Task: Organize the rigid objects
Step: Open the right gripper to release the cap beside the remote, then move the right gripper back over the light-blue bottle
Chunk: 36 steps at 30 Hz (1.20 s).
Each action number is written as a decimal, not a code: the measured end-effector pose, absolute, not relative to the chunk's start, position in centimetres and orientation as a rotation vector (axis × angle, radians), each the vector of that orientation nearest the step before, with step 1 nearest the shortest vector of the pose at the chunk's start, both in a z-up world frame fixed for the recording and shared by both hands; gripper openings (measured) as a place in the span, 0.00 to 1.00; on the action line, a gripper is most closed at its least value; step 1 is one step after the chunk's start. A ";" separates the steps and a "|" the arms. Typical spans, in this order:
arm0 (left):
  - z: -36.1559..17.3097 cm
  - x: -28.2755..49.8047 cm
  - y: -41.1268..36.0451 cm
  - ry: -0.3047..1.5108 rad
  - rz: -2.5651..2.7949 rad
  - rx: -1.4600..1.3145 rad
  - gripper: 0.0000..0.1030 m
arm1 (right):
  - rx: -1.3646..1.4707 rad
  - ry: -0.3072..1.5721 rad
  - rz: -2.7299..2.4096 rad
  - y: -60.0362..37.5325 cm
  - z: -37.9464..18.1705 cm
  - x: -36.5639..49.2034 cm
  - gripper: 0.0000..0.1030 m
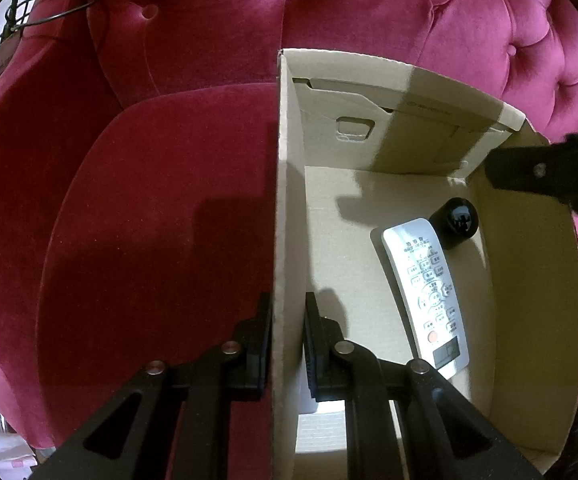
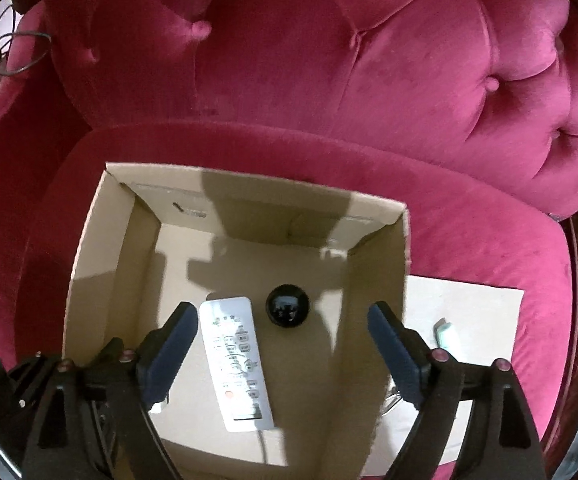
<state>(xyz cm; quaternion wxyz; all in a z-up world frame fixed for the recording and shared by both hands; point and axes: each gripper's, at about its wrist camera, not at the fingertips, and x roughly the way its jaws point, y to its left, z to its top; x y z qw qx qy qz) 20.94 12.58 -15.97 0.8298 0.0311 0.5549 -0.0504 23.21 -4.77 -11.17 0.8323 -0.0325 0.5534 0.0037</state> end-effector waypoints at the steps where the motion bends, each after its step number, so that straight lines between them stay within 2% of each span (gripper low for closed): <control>1: -16.0 20.9 12.6 1.177 -0.106 0.068 0.14 | -0.068 1.166 0.010 -4.8 -10.9 23.0 0.90; 10: -15.9 20.9 12.3 1.176 -0.103 0.070 0.14 | -0.019 1.135 0.022 -6.8 -8.7 22.2 1.00; 26: -16.1 21.0 12.2 1.177 -0.098 0.074 0.14 | 0.024 1.095 -0.034 -13.4 -6.3 20.5 1.00; 36: -16.0 20.9 12.1 1.176 -0.098 0.075 0.14 | 0.027 1.101 -0.122 -19.0 -8.3 19.5 1.00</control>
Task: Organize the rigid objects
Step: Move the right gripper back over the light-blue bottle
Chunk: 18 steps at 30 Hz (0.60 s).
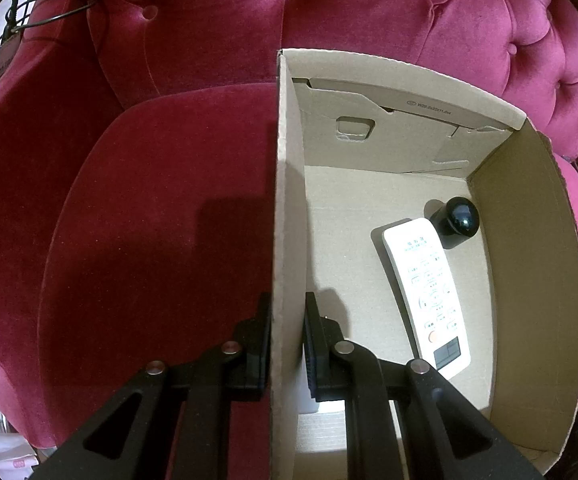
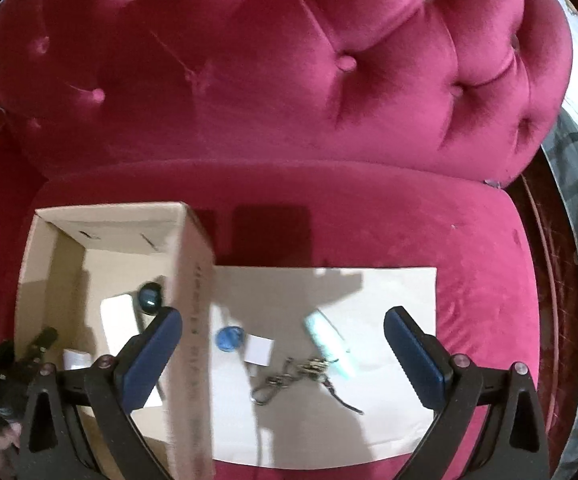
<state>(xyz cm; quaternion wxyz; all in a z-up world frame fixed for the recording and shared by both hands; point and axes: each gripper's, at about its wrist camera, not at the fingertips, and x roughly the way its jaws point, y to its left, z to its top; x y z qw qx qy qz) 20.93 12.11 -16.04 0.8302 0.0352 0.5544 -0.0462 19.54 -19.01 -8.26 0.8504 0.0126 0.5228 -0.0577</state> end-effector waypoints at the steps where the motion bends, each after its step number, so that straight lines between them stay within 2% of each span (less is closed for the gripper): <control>1: -16.0 20.9 12.1 1.176 -0.098 0.076 0.14 | 0.027 1.105 -0.128 -19.5 -8.7 19.5 1.00; 18: -16.0 20.9 11.9 1.172 -0.091 0.095 0.14 | 0.062 1.179 -0.154 -23.7 -15.9 19.6 1.00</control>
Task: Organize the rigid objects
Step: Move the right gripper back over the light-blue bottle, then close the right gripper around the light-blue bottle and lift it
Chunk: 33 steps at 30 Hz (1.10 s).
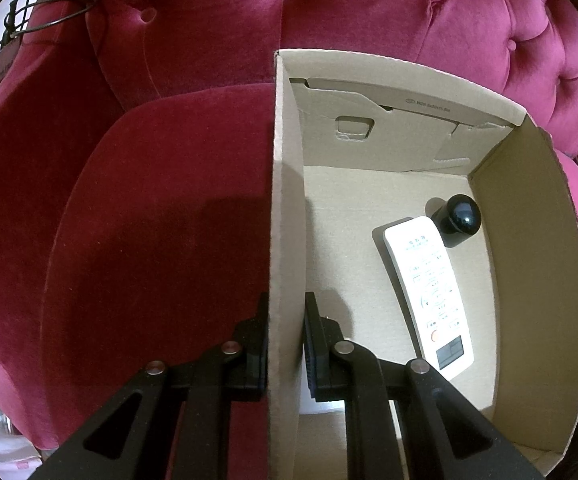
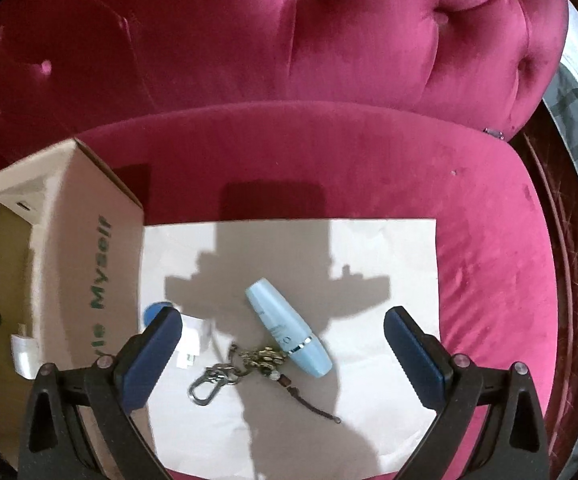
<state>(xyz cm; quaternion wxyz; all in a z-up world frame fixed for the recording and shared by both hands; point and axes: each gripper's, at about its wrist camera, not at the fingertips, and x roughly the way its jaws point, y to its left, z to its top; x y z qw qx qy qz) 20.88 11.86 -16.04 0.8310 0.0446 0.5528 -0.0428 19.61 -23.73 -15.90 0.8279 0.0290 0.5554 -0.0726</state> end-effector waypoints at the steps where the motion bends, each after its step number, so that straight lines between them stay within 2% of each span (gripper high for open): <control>1: -16.0 20.9 11.9 1.172 -0.091 0.096 0.14 | 0.064 1.183 -0.154 -23.9 -16.3 19.6 1.00; 21: -16.2 20.8 11.5 1.169 -0.087 0.108 0.14 | 0.068 1.197 -0.133 -25.8 -21.6 20.0 0.99; 23: -16.2 20.8 11.5 1.168 -0.088 0.109 0.14 | 0.081 1.193 -0.115 -25.9 -21.9 20.0 0.93; 25: -16.2 20.8 11.5 1.168 -0.088 0.108 0.14 | 0.095 1.199 -0.104 -26.2 -22.3 19.8 0.78; 28: -16.3 20.8 11.5 1.168 -0.087 0.108 0.14 | 0.093 1.202 -0.112 -26.6 -22.6 19.6 0.76; 33: -16.2 20.7 11.5 1.168 -0.087 0.109 0.14 | 0.102 1.186 -0.094 -26.8 -22.3 19.1 0.46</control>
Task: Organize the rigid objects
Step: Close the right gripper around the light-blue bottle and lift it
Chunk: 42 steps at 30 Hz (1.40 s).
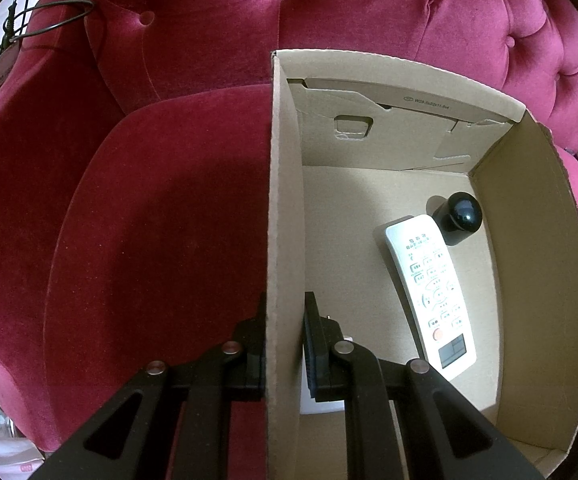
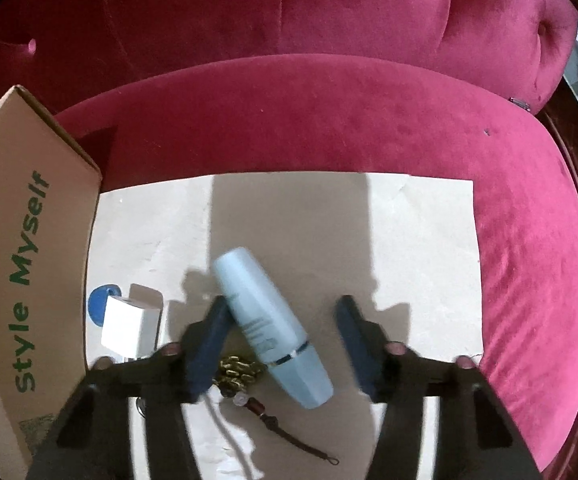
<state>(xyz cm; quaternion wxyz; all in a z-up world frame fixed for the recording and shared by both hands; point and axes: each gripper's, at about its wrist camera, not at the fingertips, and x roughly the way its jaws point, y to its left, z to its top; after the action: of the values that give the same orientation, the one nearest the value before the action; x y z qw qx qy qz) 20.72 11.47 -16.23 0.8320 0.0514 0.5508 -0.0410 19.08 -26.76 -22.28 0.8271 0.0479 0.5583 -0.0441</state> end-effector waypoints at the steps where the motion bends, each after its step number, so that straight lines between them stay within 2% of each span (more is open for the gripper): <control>1: -16.2 20.7 11.5 1.168 -0.087 0.109 0.14 | 0.108 1.186 -0.088 -26.8 -22.3 19.0 0.34; 3: -16.3 20.7 11.5 1.167 -0.087 0.111 0.14 | 0.111 1.180 -0.070 -27.1 -22.0 19.0 0.26; 20: -16.1 20.7 11.2 1.167 -0.085 0.114 0.14 | 0.132 1.189 -0.108 -25.6 -21.5 18.3 0.26; 42: -16.1 20.6 11.6 1.164 -0.086 0.103 0.14 | 0.080 1.099 -0.108 -21.6 -13.7 15.6 0.26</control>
<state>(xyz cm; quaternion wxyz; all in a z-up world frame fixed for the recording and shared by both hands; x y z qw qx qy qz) 20.58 11.55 -16.13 0.8333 0.0485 0.5492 -0.0404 15.57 -21.59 -13.72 0.8507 0.0381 0.5219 -0.0511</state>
